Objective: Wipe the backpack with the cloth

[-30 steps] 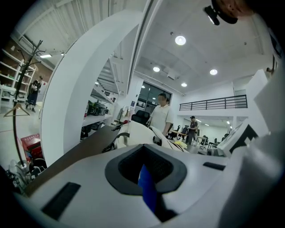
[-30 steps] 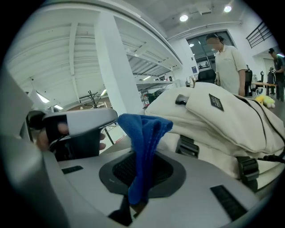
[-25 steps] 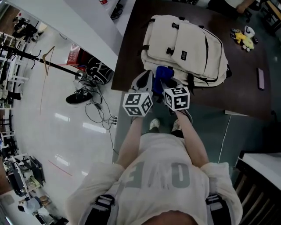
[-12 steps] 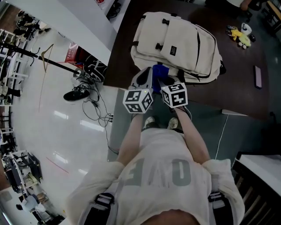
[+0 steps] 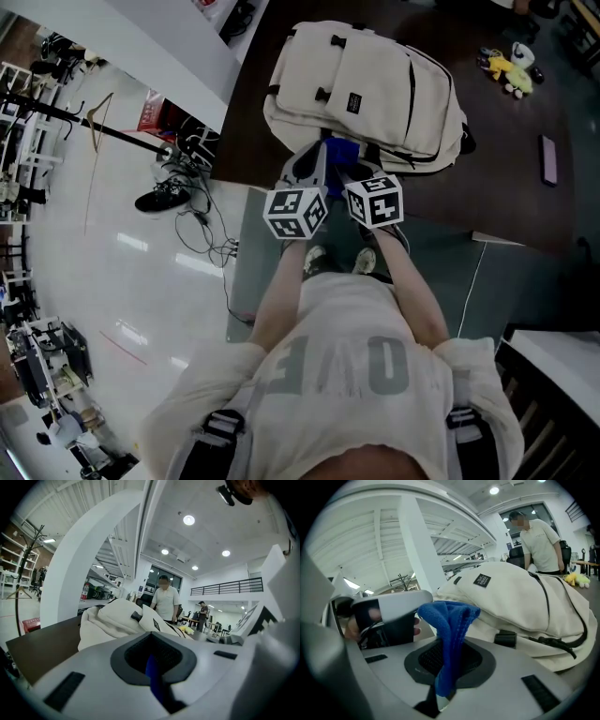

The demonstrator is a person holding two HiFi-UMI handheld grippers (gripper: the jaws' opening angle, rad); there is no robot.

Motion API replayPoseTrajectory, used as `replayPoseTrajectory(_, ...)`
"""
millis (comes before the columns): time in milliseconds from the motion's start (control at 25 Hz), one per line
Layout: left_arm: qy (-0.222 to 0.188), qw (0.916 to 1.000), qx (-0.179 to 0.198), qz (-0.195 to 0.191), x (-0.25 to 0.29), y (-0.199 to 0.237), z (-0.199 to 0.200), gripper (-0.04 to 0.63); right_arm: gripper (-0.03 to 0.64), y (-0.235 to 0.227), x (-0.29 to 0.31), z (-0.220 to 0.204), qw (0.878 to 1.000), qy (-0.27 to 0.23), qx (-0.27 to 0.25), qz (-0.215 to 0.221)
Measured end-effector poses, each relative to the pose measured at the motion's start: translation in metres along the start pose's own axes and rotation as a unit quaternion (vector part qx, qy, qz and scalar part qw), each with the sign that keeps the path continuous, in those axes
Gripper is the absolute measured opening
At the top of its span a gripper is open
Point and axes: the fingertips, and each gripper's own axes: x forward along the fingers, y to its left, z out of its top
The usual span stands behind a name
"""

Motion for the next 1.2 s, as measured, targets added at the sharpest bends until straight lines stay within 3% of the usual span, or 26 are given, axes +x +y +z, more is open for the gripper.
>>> replayPoseTrajectory(160, 0.001, 1.0000, -0.003, 0.002, 0.001, -0.004, -0.004, 0.003, 0.037, -0.023, -0.009, -0.006, 0.999, 0.002, 0.025, -0.026)
replayPoseTrajectory(520, 0.010, 0.9998, -0.007, -0.015, 0.016, -0.025, -0.017, 0.003, 0.035, -0.071, -0.031, -0.024, 0.996, 0.024, 0.017, -0.079)
replayPoseTrajectory(840, 0.019, 0.9994, -0.005, -0.029, 0.026, -0.043, -0.026, 0.003, 0.037, -0.087, -0.047, -0.028, 0.996, 0.026, 0.008, -0.081)
replayPoseTrajectory(1000, 0.023, 0.9994, -0.008, -0.025, 0.027, -0.042, -0.030, 0.003, 0.038, -0.095, -0.057, -0.032, 0.996, 0.021, 0.028, -0.078)
replayPoseTrajectory(1200, 0.025, 0.9993, -0.009, -0.026, 0.029, -0.043, -0.032, 0.003, 0.038, -0.141, -0.083, -0.047, 0.989, 0.030, 0.042, -0.137)
